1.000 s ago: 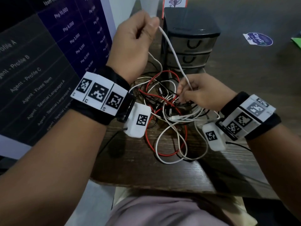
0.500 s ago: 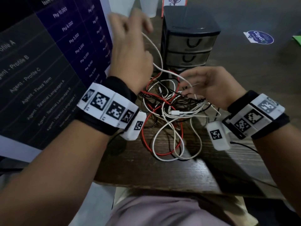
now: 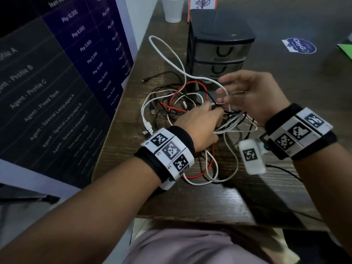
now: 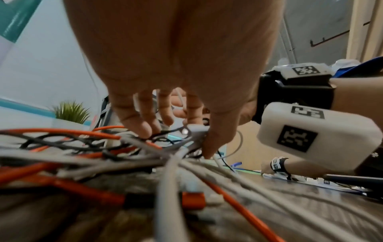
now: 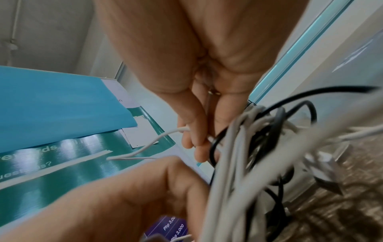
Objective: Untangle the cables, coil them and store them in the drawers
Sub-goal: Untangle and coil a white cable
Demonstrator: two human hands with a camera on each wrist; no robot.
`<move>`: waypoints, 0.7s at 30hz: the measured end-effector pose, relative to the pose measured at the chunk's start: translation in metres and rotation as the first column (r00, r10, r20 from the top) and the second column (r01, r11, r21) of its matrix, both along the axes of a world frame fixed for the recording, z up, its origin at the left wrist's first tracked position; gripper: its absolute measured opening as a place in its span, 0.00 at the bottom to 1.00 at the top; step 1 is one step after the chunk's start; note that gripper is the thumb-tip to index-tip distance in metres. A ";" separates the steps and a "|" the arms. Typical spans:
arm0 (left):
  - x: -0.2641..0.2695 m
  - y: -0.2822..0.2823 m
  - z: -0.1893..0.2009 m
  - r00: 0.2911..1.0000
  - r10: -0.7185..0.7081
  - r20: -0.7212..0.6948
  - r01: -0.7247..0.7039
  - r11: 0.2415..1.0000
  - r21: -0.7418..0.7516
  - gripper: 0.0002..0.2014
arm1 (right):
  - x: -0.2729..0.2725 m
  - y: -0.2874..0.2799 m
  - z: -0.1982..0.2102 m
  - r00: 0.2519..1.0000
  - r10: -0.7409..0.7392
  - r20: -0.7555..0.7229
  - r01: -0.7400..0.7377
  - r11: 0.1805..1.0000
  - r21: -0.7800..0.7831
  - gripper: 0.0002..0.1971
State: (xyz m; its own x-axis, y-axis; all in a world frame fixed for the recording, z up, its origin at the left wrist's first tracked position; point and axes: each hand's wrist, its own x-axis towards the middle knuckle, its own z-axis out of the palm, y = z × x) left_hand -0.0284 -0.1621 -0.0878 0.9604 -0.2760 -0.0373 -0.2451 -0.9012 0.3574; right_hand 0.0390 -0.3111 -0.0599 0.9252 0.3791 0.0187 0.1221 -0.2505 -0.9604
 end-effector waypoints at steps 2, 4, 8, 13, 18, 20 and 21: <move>-0.001 0.000 -0.003 0.999 -0.012 0.042 0.015 0.996 -0.086 0.15 | 0.001 -0.001 0.001 1.000 -0.009 -0.010 0.009 1.000 0.018 0.19; -0.001 0.000 -0.002 0.999 0.002 -0.035 -0.010 0.976 -0.219 0.19 | 0.002 -0.002 0.001 1.000 -0.010 -0.007 0.010 1.000 0.030 0.19; 0.001 0.000 0.000 0.988 0.057 -0.141 -0.085 0.975 -0.204 0.24 | 0.005 -0.001 0.002 0.999 -0.001 -0.046 0.003 0.998 0.060 0.19; 0.002 0.005 0.000 0.995 0.035 -0.097 -0.053 0.980 -0.189 0.14 | 0.007 -0.002 -0.003 0.997 -0.034 -0.072 0.036 0.999 0.025 0.20; 0.000 0.010 0.002 0.997 0.020 -0.080 -0.038 0.973 -0.227 0.09 | 0.005 0.003 -0.007 0.995 -0.064 -0.073 0.061 0.997 -0.053 0.20; 0.000 0.014 0.002 0.997 0.027 -0.069 -0.045 0.963 -0.264 0.07 | 0.004 0.006 -0.007 0.995 -0.072 -0.074 0.067 0.996 -0.065 0.20; 0.000 0.015 0.002 0.997 0.039 -0.062 -0.055 0.957 -0.284 0.08 | 0.004 0.006 -0.007 0.995 -0.073 -0.070 0.068 0.996 -0.061 0.19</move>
